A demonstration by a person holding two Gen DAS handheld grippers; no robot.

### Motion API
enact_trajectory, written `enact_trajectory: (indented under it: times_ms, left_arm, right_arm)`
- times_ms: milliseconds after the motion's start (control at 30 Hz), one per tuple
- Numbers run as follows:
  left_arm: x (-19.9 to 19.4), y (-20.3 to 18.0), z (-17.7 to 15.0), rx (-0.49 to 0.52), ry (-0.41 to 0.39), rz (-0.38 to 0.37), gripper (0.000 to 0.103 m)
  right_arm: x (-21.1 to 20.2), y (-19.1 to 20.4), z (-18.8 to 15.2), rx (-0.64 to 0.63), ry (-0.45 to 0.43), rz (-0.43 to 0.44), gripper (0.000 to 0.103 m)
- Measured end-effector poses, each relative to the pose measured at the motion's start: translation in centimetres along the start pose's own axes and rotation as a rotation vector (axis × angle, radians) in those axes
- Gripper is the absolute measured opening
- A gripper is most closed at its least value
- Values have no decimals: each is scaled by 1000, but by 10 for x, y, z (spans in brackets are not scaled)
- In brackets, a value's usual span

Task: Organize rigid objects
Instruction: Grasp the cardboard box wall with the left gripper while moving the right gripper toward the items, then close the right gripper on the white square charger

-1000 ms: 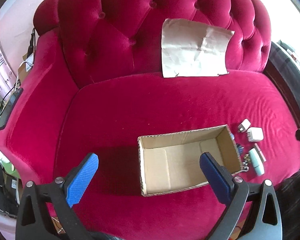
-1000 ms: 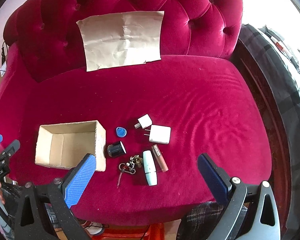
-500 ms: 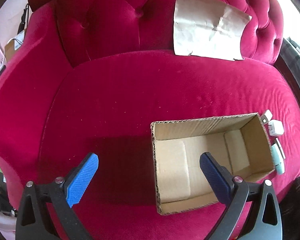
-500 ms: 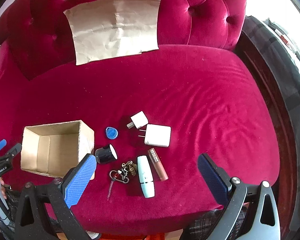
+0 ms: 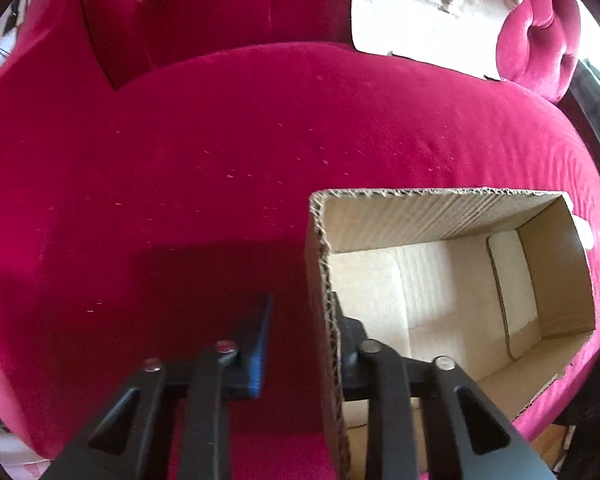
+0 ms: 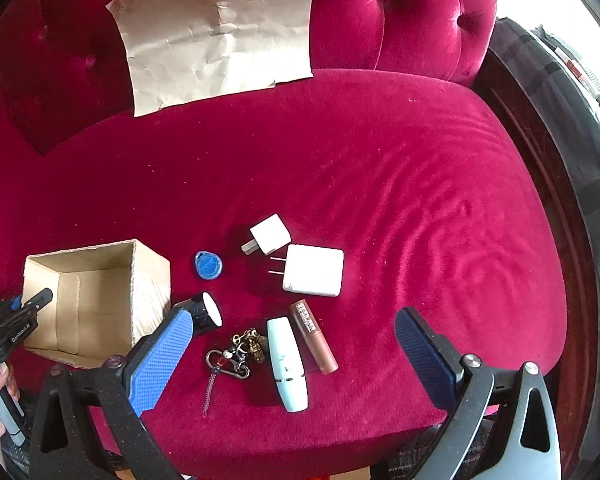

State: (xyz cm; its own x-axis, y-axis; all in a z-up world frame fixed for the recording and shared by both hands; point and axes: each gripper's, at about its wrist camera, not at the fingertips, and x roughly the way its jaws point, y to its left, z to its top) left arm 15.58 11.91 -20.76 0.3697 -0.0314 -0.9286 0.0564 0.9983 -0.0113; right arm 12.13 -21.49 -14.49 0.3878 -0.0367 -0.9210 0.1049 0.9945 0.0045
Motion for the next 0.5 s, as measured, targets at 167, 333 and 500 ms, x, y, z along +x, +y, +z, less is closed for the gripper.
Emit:
enact_trajectory:
  times_ms: [167, 333, 500]
  left_arm:
    - [7, -6, -6, 24, 11, -14, 8]
    - [4, -4, -12, 10, 6, -17, 7]
    - [7, -6, -12, 7, 5, -11, 7]
  right_arm:
    - [9, -3, 2, 7, 11, -8, 103]
    - [19, -7, 5, 9, 17, -13, 103]
    - [32, -7, 11, -4, 23, -3, 103]
